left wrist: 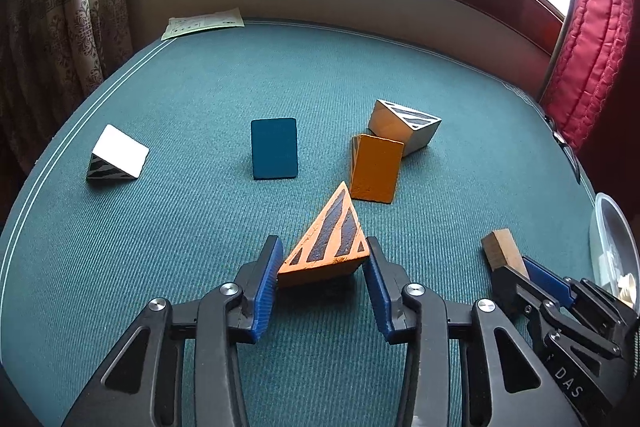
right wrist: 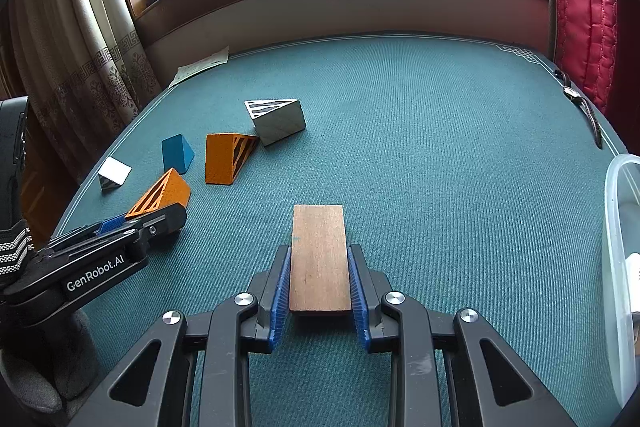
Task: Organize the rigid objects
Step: 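Carry the plank and striped wedge toward the clear bowl with both grippers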
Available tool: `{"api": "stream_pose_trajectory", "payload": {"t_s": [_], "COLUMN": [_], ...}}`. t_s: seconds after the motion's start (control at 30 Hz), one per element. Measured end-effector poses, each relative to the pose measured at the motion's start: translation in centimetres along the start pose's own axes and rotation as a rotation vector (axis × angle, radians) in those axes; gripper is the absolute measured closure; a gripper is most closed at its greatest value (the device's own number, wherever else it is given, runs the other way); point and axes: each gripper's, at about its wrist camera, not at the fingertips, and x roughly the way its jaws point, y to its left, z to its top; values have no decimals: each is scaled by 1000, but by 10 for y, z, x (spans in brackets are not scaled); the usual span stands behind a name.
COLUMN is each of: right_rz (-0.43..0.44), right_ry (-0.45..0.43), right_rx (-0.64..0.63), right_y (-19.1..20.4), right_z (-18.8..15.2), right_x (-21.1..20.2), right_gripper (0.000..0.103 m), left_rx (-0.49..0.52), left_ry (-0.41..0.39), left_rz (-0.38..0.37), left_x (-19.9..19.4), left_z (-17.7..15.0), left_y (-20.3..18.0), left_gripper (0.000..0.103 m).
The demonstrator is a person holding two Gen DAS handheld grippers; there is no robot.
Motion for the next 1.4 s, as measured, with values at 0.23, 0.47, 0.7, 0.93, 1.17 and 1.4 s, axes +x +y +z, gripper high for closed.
{"api": "stream_pose_trajectory", "payload": {"t_s": [0.23,0.47,0.7,0.93,1.17,1.4], "right_rz": [-12,-13,-29,-51,-81,-136], "right_ry": [-7,-24,-34,-60,-97,-156], "right_rx": [-3,-2,18,89,143,189], "right_y": [2,4,1,-17,-34,-55], "right_z": [0,-11,-23,-27,-30,-28], "right_x": [-1,-13,-30,-49,-71,-95], "right_gripper": [74,74,74,74,74,74], "left_rx": [35,24,42,59,82,99], "left_ry": [-38,-42,-52,-55,-54,-49], "left_rz": [2,-17,-42,-60,-78,-101], "left_x": [-10,-16,-25,-30,-35,-42], "left_z": [-6,-9,-14,-17,-21,-27], "left_y": [-6,-4,-11,-18,-27,-36], "left_gripper": [61,61,61,61,61,61]}}
